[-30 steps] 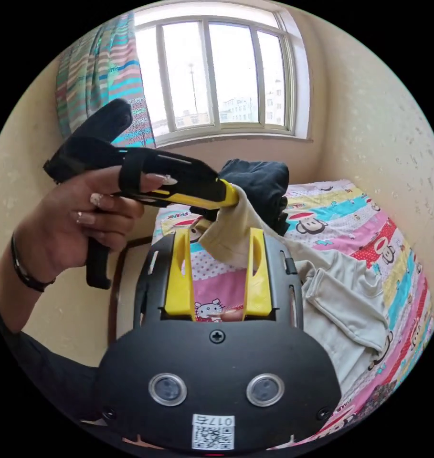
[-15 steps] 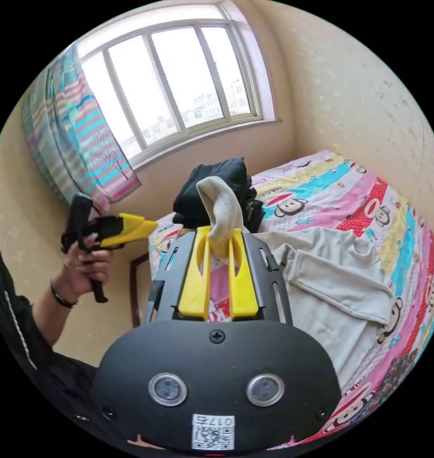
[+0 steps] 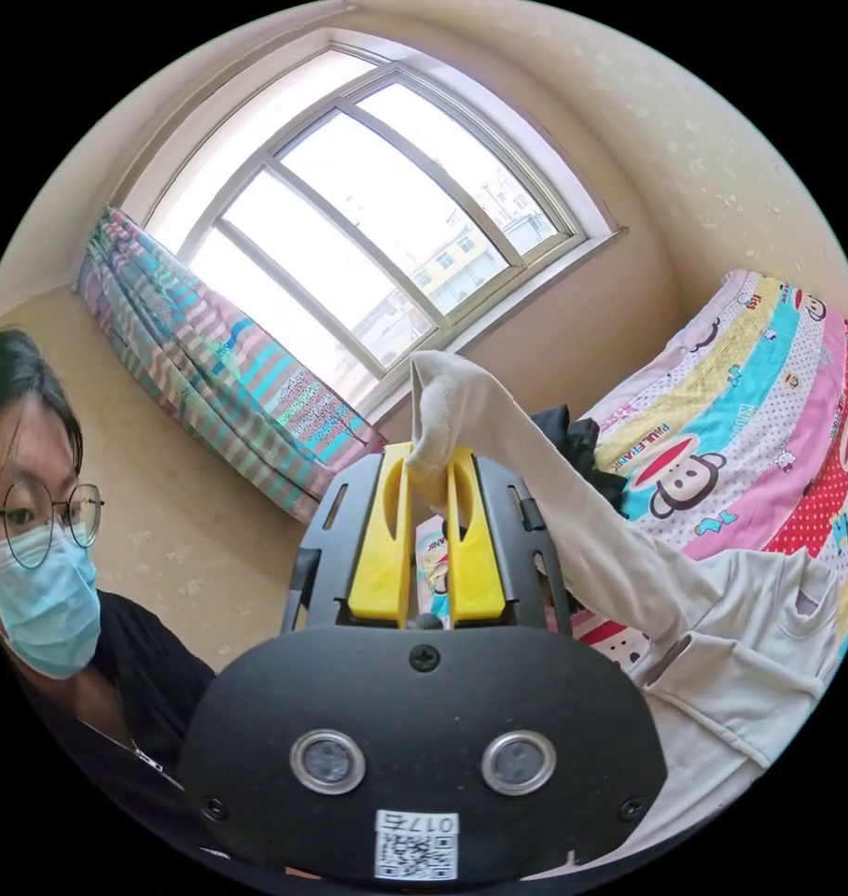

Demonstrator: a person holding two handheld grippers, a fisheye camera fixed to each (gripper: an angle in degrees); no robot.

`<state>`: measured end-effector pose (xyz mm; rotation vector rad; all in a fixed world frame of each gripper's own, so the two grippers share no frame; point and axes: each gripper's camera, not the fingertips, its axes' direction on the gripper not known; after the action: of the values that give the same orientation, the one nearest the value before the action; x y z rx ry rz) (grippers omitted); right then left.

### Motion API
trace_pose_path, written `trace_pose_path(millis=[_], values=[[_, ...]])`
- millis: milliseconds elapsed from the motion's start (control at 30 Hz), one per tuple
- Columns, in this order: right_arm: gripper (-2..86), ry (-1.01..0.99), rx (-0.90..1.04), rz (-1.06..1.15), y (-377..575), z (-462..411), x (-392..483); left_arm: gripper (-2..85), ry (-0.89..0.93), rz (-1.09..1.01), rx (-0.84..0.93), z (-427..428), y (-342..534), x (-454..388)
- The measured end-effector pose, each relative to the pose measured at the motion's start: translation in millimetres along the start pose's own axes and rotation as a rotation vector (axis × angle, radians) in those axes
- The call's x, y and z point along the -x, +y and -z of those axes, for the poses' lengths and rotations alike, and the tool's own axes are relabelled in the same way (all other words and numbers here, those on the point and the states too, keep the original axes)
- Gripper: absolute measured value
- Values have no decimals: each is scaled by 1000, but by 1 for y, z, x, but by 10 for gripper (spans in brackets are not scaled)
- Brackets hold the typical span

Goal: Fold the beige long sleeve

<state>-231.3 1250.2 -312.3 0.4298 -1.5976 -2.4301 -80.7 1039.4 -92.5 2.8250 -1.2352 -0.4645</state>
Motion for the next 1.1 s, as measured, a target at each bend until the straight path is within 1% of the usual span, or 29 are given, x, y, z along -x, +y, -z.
trace_pose_path(millis=[67, 133, 200, 267, 333, 400, 433, 500, 567, 600, 633, 667, 700, 733, 800, 867, 933, 967, 1000, 1033, 1067, 1100], values=[[71, -1, -6, 1, -8, 10, -9, 103, -64, 88, 63, -49, -23, 39], [71, -42, -6, 16, -14, 18, -16, 110, -144, 140, 52, -70, -30, 66], [71, -149, -35, -10, -17, 44, -29, 112, -223, 181, 9, -75, -30, 89], [71, -160, -109, -27, -11, 79, -39, 102, -303, 247, -46, -67, -19, 113], [70, -115, -200, -48, 6, 121, -53, 93, -357, 265, -67, -59, -7, 124], [70, 34, -337, -121, 51, 177, -80, 88, -420, 235, -30, -57, 2, 129], [70, 79, -366, -154, 64, 191, -89, 89, -458, 204, -11, -58, 9, 130], [70, 210, -457, -317, 122, 241, -144, 92, -464, 146, 21, -64, 20, 132], [72, 290, -471, -382, 163, 272, -193, 99, -479, 58, 152, -86, 38, 138], [74, 342, -437, -435, 187, 285, -229, 100, -506, 42, 203, -94, 45, 140], [76, 351, -407, -475, 198, 289, -249, 101, -565, 6, 303, -108, 59, 143], [82, 338, -323, -570, 219, 292, -290, 103, -615, -19, 375, -118, 75, 146], [92, 292, -265, -668, 237, 292, -323, 103, -631, -30, 396, -120, 82, 147], [97, 263, -272, -703, 245, 293, -333, 104, -649, -56, 409, -121, 93, 146], [116, 154, -423, -745, 260, 305, -342, 107, -668, -100, 415, -117, 101, 142], [134, 177, -451, -729, 250, 313, -332, 121, -721, -172, 401, -112, 96, 135], [150, 245, -398, -702, 232, 315, -317, 126, -720, -272, 375, -110, 85, 127], [156, 333, -343, -689, 216, 314, -302, 127, -710, -336, 363, -112, 76, 123], [159, 455, -259, -664, 198, 307, -283, 125, -702, -364, 357, -113, 71, 121], [156, 525, -211, -647, 189, 302, -273, 123, -670, -412, 349, -117, 61, 120], [151, 680, -132, -605, 171, 293, -252, 114, -624, -453, 338, -122, 53, 120], [141, 826, -118, -541, 158, 287, -231, 110, -596, -470, 336, -125, 49, 121]])
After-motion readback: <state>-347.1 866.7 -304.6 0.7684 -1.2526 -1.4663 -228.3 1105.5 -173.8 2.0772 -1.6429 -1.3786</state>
